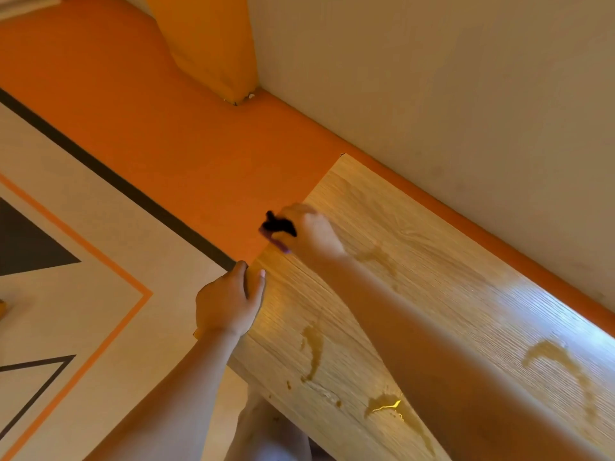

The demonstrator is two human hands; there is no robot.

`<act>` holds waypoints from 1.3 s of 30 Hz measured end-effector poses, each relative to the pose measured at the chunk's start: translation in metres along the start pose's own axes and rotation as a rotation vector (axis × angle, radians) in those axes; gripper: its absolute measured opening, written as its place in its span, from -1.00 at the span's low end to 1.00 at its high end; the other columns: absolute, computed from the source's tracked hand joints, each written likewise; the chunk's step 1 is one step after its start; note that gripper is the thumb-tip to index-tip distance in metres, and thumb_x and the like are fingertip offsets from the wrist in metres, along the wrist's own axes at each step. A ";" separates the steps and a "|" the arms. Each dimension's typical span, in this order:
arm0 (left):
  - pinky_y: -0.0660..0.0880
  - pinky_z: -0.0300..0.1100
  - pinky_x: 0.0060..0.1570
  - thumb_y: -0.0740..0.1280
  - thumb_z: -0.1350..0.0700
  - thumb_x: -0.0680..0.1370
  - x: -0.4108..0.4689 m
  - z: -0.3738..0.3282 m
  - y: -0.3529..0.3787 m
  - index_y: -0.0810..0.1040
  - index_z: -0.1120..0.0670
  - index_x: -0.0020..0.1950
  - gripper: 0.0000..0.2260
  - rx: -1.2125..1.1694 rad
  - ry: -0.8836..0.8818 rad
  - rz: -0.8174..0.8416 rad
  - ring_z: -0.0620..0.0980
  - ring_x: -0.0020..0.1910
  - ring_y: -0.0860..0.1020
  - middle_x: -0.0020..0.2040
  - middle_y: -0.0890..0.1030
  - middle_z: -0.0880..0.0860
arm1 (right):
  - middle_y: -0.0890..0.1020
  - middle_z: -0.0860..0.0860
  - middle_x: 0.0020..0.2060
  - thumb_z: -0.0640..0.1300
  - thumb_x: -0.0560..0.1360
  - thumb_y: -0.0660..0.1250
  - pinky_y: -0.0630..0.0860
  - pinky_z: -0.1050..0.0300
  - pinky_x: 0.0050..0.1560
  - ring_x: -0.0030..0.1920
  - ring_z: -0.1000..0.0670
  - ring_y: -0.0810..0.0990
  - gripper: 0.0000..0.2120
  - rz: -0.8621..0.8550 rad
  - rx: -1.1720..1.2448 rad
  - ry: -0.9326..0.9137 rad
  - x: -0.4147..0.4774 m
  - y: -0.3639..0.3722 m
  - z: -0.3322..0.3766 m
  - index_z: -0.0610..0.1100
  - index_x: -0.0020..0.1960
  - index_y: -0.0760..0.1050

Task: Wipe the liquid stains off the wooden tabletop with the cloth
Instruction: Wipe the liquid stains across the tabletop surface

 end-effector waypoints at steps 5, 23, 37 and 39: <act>0.17 -0.29 -0.53 -0.05 -0.26 0.56 0.000 -0.002 0.000 0.44 -0.02 -0.16 -0.59 0.006 0.017 0.002 -0.14 -0.53 0.38 -0.45 0.44 -0.10 | 0.55 -0.01 -0.09 -0.16 0.50 0.33 0.47 0.19 -0.05 -0.08 0.04 0.49 -0.87 0.094 -0.066 -0.120 -0.008 -0.012 -0.015 -0.20 0.00 0.53; 0.25 -0.27 -0.56 -0.06 -0.26 0.57 0.000 -0.001 0.000 0.42 0.00 -0.17 -0.58 0.057 0.019 -0.005 -0.09 -0.54 0.40 -0.49 0.40 -0.09 | 0.57 -0.04 -0.07 -0.15 0.48 0.36 0.48 0.17 -0.07 -0.03 -0.02 0.52 -0.84 -0.019 -0.063 -0.059 -0.038 0.004 -0.021 -0.19 0.04 0.57; 0.22 -0.26 -0.51 -0.05 -0.24 0.56 -0.001 -0.001 0.001 0.39 0.00 -0.13 -0.61 0.049 0.010 -0.009 -0.07 -0.51 0.39 -0.46 0.41 -0.08 | 0.57 -0.10 0.08 -0.13 0.50 0.35 0.48 0.13 0.00 0.03 -0.06 0.54 -0.70 -0.556 -0.101 0.504 -0.057 -0.117 -0.146 -0.19 0.20 0.49; 0.21 -0.26 -0.52 -0.04 -0.24 0.56 -0.001 -0.001 0.000 0.39 0.00 -0.14 -0.61 0.047 0.013 -0.006 -0.07 -0.52 0.38 -0.47 0.39 -0.08 | 0.57 -0.08 0.07 -0.14 0.50 0.35 0.54 0.05 0.05 0.03 -0.06 0.56 -0.73 -0.510 -0.089 0.441 -0.061 -0.098 -0.128 -0.16 0.18 0.50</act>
Point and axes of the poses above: each hand's wrist, its own x-axis towards the middle knuckle, its own y-axis out of the palm, z = x × y, the point moved 1 cm from there along x, towards the middle knuckle
